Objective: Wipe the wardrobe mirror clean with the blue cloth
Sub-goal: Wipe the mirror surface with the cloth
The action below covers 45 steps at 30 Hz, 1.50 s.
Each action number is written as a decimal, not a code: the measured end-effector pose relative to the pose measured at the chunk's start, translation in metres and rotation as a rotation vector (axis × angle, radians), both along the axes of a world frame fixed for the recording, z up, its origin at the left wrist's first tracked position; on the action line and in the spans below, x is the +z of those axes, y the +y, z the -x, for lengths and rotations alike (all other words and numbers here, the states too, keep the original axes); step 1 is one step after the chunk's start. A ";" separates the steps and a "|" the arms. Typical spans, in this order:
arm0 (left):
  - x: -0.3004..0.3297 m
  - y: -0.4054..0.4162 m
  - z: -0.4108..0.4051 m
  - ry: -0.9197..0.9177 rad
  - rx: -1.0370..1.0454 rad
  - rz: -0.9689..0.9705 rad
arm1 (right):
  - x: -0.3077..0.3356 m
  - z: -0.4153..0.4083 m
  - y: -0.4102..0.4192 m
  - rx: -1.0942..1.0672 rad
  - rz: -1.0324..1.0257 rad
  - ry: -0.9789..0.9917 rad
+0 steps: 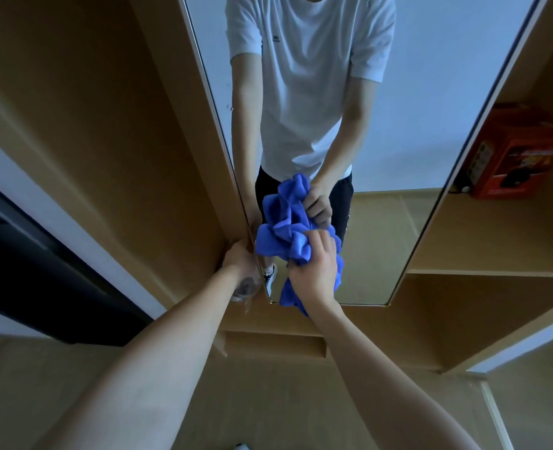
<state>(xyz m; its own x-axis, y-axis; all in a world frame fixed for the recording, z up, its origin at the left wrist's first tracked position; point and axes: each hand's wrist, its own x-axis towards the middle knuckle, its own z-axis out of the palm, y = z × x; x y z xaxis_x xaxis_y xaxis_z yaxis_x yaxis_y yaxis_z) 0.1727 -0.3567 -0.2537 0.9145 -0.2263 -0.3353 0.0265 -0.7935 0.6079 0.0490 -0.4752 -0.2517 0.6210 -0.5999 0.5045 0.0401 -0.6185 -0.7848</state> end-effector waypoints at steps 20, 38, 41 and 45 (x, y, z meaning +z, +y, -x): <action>-0.018 0.009 -0.015 0.124 0.058 0.237 | -0.057 -0.006 0.012 -0.077 0.080 0.156; -0.018 0.012 -0.010 0.111 0.034 0.250 | -0.129 0.001 0.010 0.162 -0.209 0.913; -0.015 0.009 -0.005 0.087 0.040 0.251 | -0.127 -0.002 0.029 0.231 -0.216 0.841; -0.016 0.011 -0.007 0.096 0.004 0.206 | -0.122 -0.011 0.031 -0.003 -0.667 0.734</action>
<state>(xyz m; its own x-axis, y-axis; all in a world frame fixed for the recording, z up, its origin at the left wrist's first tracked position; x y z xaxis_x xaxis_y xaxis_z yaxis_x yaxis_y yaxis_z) 0.1797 -0.3459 -0.2694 0.8815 -0.2955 -0.3683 0.0950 -0.6530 0.7514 0.0597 -0.4446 -0.3732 0.6424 -0.6229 -0.4465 -0.5962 -0.0401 -0.8019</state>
